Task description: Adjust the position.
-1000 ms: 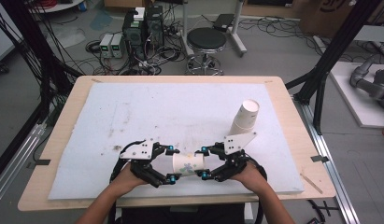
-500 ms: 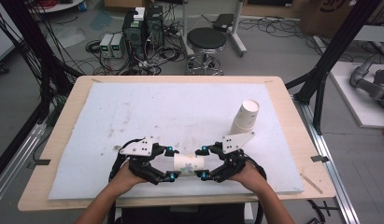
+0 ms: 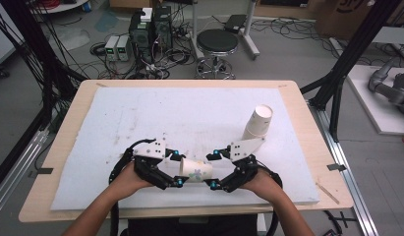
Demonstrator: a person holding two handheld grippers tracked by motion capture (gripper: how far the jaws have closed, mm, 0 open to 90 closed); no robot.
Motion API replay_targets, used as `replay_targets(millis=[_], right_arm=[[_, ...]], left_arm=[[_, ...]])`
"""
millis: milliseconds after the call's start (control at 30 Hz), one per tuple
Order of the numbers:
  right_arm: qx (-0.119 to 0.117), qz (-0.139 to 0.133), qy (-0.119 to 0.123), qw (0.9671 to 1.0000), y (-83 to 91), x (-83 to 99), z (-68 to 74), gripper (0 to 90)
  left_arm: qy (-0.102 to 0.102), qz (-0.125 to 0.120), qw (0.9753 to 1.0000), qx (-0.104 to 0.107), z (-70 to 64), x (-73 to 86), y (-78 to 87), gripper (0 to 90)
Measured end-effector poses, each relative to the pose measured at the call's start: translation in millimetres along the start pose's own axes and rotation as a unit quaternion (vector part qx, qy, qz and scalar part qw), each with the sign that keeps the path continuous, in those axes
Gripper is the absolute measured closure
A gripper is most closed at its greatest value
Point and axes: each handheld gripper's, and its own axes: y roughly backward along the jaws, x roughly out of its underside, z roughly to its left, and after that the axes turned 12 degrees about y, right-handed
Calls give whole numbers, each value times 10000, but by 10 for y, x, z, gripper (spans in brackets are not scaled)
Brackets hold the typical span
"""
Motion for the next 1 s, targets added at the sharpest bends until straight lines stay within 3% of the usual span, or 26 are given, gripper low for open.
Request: replay_targets(millis=[167,333,700,1000], right_arm=[[79,315,208,9993,-67,-69,-23,222],[74,512,301,9982,-131,-120,-38,222],[50,859,574,9946,-222,-217,-31,239],[22,1306,822,9880,-358,-295,-25,239]], left_arm=[[-136,463,9986,-204,-21,-145,27,288],[-198,777,9963,-312,-35,-244,22,289],[-282,1456,9880,-439,-57,-355,-24,289],[-375,1858,9801,-581,-75,-411,-74,290]])
